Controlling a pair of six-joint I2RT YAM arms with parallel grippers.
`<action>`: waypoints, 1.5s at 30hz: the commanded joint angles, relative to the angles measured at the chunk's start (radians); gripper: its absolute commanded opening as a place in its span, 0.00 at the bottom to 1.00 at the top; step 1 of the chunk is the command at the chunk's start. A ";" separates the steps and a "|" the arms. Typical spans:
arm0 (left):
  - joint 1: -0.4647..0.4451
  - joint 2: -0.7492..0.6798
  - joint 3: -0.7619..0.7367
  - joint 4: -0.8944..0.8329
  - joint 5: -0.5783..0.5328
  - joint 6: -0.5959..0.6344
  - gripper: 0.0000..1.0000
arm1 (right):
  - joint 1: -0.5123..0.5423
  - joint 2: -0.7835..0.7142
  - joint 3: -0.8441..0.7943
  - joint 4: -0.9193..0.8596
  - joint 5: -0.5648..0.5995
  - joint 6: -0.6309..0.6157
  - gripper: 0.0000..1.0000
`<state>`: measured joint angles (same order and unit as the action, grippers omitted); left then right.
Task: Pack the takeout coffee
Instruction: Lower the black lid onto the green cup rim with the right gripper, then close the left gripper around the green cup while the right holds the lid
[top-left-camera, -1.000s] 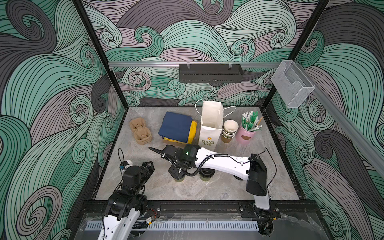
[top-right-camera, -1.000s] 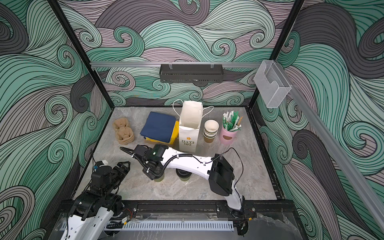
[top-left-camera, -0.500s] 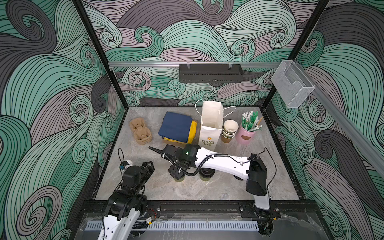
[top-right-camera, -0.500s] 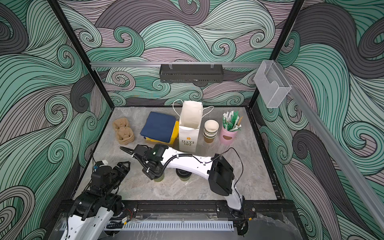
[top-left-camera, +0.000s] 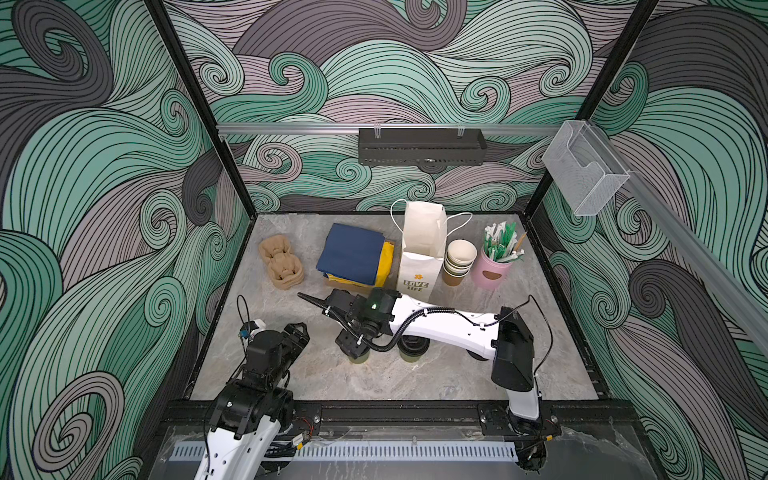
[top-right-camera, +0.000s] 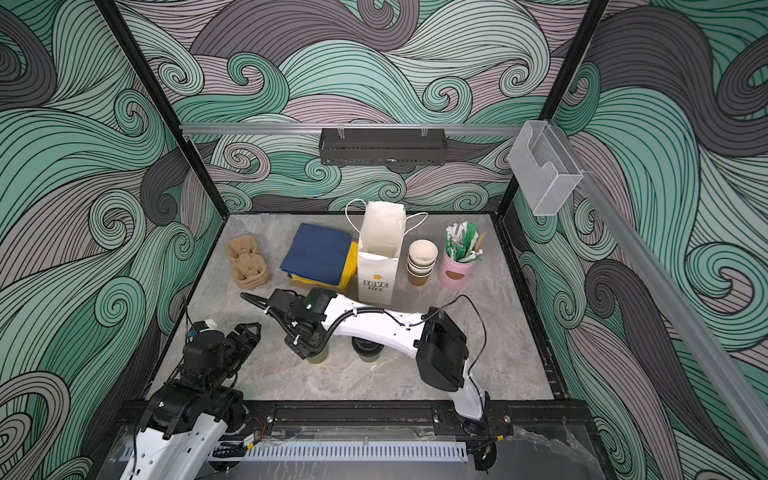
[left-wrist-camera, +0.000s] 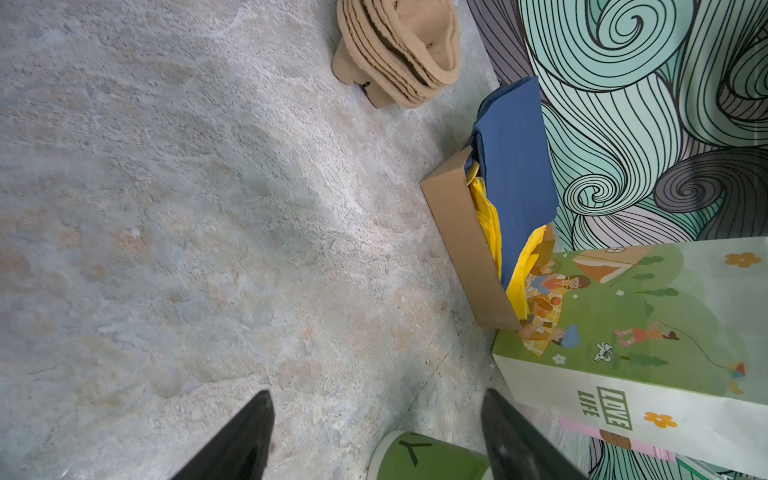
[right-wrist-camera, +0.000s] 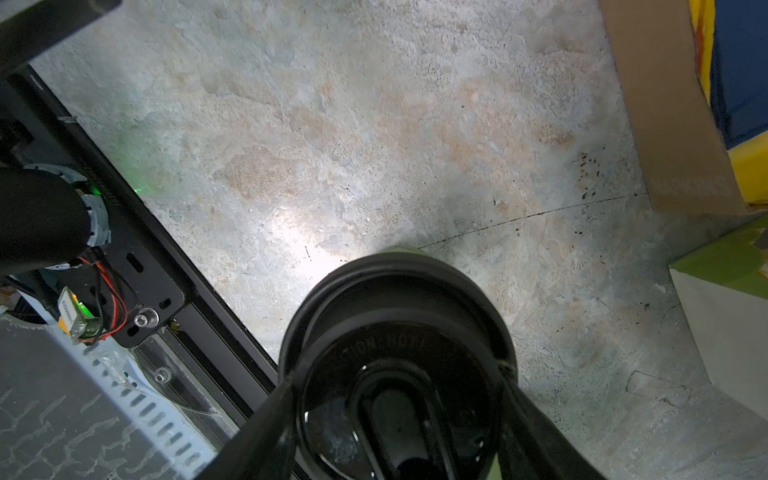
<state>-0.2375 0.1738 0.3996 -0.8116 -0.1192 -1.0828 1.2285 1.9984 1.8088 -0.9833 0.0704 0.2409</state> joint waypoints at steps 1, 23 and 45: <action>0.005 0.017 0.040 0.024 0.013 0.028 0.81 | -0.006 0.008 -0.015 -0.038 0.013 -0.018 0.69; 0.004 0.061 0.036 0.055 0.073 0.047 0.80 | -0.007 -0.009 -0.044 -0.040 0.043 -0.011 0.70; 0.004 0.205 -0.025 0.272 0.567 0.104 0.81 | -0.035 -0.089 -0.274 0.136 -0.197 -0.193 0.68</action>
<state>-0.2375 0.3691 0.3912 -0.6029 0.3141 -1.0008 1.1889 1.8820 1.5867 -0.7937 -0.0265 0.1326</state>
